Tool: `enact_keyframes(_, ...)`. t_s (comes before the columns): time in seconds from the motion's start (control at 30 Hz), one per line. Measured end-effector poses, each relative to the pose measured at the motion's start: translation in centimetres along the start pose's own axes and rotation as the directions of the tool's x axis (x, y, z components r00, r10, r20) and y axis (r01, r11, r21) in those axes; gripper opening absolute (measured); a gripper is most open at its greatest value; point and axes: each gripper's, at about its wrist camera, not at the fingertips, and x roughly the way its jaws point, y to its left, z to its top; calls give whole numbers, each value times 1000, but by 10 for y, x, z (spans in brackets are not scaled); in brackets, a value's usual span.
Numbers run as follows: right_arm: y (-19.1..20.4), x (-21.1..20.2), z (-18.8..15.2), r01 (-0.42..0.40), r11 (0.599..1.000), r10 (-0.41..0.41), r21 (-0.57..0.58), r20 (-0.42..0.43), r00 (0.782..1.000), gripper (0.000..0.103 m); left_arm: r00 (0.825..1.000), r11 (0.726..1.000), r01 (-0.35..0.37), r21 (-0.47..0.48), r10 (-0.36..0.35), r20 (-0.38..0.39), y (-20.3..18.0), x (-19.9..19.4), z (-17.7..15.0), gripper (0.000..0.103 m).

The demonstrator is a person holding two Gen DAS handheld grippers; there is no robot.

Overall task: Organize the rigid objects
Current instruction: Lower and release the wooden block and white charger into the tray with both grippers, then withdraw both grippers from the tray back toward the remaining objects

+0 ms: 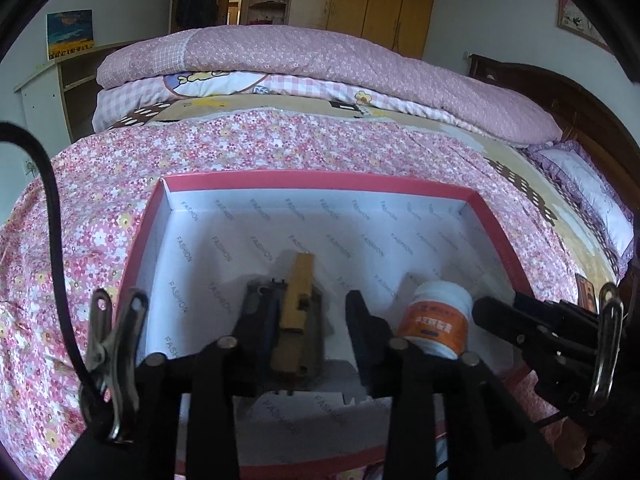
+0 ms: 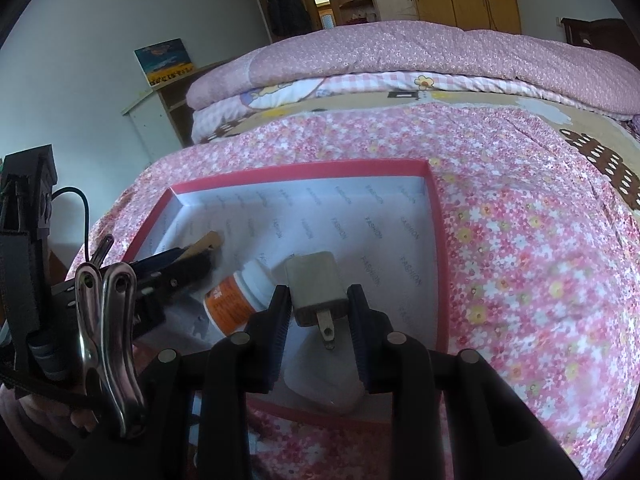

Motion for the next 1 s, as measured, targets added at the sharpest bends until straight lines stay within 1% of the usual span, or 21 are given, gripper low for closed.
enact_keyframes(0.1,1,1,0,-4,1000,4,4,0,1000,30,1000,999,-19,27,19,-1,-5,1,-2,41)
enact_keyframes(0.17,1,0,1,-6,1000,6,5,4,1000,37,1000,999,-25,35,25,-2,-7,1,-3,42)
enact_keyframes(0.2,1,0,0,-8,1000,8,5,6,1000,38,1000,999,-27,37,28,-3,-8,0,-4,42)
enact_keyframes(0.4,2,-6,0,-23,1000,23,12,24,999,42,1000,999,-27,27,27,-3,-6,-5,-5,42)
enact_keyframes(0.47,2,-8,0,-21,1000,20,18,28,999,47,1000,999,-29,25,29,-1,-5,-9,-5,42)
enact_keyframes(0.57,2,-11,1,-6,1000,5,25,33,999,51,1000,999,-31,21,31,1,-4,-13,-5,42)
enact_keyframes(0.73,3,-16,2,-12,999,11,35,35,999,52,1000,999,-31,9,31,5,-3,-21,-5,42)
enact_keyframes(1.0,10,-26,-2,-19,1000,18,25,36,999,52,999,999,-31,20,30,13,-6,-35,-8,42)
